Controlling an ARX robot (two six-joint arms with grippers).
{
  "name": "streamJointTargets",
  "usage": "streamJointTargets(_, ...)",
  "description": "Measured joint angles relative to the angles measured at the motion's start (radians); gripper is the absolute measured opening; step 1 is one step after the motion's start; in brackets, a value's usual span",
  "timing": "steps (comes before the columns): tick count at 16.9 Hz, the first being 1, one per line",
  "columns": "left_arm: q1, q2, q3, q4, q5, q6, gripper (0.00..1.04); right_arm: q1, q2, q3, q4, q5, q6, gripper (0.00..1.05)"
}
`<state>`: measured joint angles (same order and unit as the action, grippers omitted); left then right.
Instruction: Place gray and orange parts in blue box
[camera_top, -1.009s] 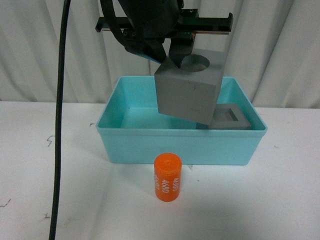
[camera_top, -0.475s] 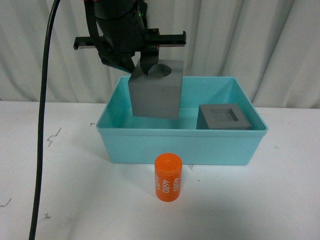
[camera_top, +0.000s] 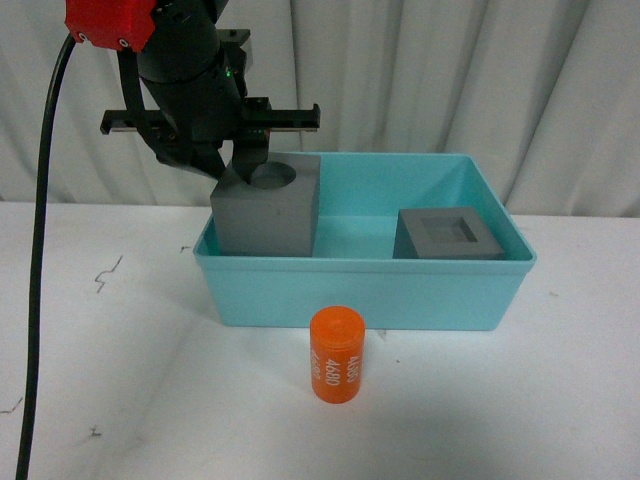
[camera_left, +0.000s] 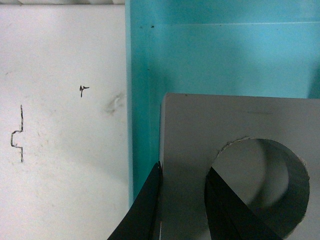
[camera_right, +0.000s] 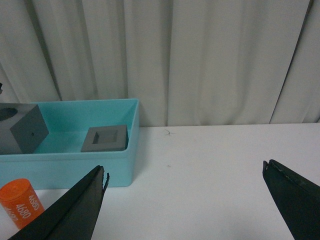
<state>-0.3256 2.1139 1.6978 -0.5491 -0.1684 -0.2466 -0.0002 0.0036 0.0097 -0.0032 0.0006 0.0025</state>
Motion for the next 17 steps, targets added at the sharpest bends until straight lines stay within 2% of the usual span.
streamJointTargets(7, 0.000, 0.000, -0.012, 0.009, -0.006, 0.011, 0.19, 0.000, 0.000, 0.000, 0.000, 0.000, 0.000, 0.98)
streamJointTargets(13, 0.009, -0.006, -0.021, 0.019, -0.003, 0.011, 0.84, 0.000, 0.000, 0.000, 0.000, 0.000, 0.000, 0.98)
streamJointTargets(15, 0.016, -0.030, -0.036, 0.029, 0.006, 0.011, 0.99, 0.000, 0.000, 0.000, 0.000, 0.000, 0.000, 0.98)
streamJointTargets(17, 0.024, -0.077, -0.061, 0.072, 0.021, 0.011, 0.97, 0.000, 0.000, 0.000, 0.000, 0.000, 0.000, 0.98)
